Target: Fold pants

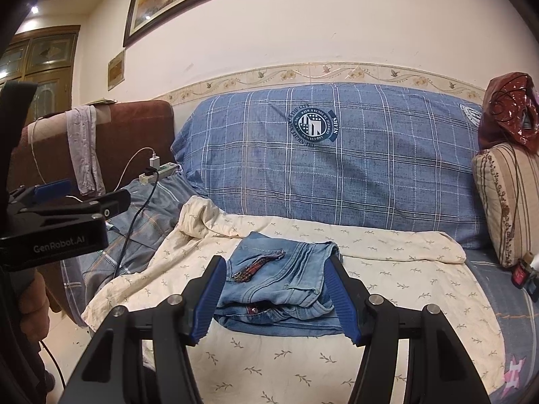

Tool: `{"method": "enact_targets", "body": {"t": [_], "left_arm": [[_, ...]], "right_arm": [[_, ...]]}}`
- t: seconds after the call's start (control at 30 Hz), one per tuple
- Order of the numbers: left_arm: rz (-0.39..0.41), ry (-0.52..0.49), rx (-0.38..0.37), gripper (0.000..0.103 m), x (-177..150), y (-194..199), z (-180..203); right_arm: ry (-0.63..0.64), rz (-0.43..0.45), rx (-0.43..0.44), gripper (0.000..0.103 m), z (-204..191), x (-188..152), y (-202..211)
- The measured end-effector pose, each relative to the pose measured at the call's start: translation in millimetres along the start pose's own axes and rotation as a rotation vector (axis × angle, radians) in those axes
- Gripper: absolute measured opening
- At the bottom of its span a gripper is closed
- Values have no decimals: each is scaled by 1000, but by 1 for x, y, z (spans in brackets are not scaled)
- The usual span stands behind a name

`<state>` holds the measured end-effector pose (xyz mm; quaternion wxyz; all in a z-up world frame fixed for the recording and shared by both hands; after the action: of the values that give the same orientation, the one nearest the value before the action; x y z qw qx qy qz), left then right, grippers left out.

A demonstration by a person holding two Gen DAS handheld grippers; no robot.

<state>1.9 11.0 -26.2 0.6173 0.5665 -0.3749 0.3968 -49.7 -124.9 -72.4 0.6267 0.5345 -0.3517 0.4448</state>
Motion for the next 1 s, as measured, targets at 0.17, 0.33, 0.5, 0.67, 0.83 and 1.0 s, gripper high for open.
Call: {"method": "enact_targets", "body": {"t": [0.17,0.33,0.5,0.67,0.83,1.0], "left_arm": [[-7,11,3,103,0,-1,-3],[-8,16,6,103,0,0,-5],[-15,22,0,103,1,-1,-7],[-18,23,-2,103,0,-2,-8],[-20,25,-3,103,1,-3,-10],[-16,24,-6,103,1,-1,-11]], "right_arm": [[4,0,8,64,-3,-1,0],[7,-3,12,64,-5,-1,-1],[11,-3,14,64,-6,-1,-1],[14,-10,18,64,-8,-2,-4],[21,-11,22,64,-11,-1,-5],[28,-14,28,64,-13,-1,-6]]}}
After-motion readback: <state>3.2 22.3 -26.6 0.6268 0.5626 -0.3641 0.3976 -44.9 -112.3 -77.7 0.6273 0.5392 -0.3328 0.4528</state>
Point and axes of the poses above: each gripper's, at about its wrist camera, not at the fingertips, and y roughly against the way its jaws point, z to its right, x to its top, the point moved 1 cm from there along -y, roughly the way its jaws point, and after that the axes turned 15 degrees about y, right-handed, at the moved point
